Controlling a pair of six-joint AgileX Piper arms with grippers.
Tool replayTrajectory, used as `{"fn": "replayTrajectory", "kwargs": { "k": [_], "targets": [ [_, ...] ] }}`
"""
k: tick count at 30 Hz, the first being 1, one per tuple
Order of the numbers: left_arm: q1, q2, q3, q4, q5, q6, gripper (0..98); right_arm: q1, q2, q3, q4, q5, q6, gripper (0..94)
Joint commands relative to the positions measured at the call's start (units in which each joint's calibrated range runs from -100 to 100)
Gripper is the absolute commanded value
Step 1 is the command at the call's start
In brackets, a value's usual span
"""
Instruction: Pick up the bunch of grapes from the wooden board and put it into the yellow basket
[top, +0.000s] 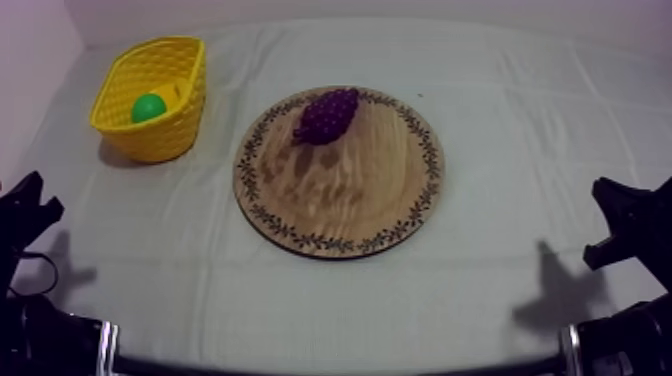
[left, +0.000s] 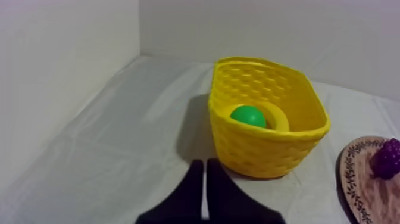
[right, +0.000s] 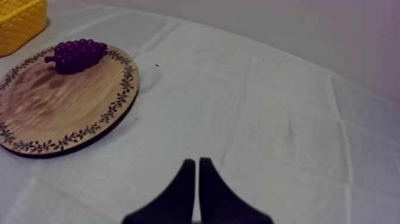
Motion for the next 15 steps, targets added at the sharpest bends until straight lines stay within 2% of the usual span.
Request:
{"fn": "replayTrajectory", "kwargs": {
  "k": [1, 15],
  "targets": [
    [-0.1, -0.1, 0.0, 0.84, 2.5, -0.7, 0.5, 0.0, 0.0, 0.0, 0.0, 0.0, 0.0, 0.4],
    [-0.3, -0.1, 0.0, 0.98, 3.1, -0.6, 0.2, 0.0, 0.0, 0.0, 0.0, 0.0, 0.0, 0.4]
  ]
}}
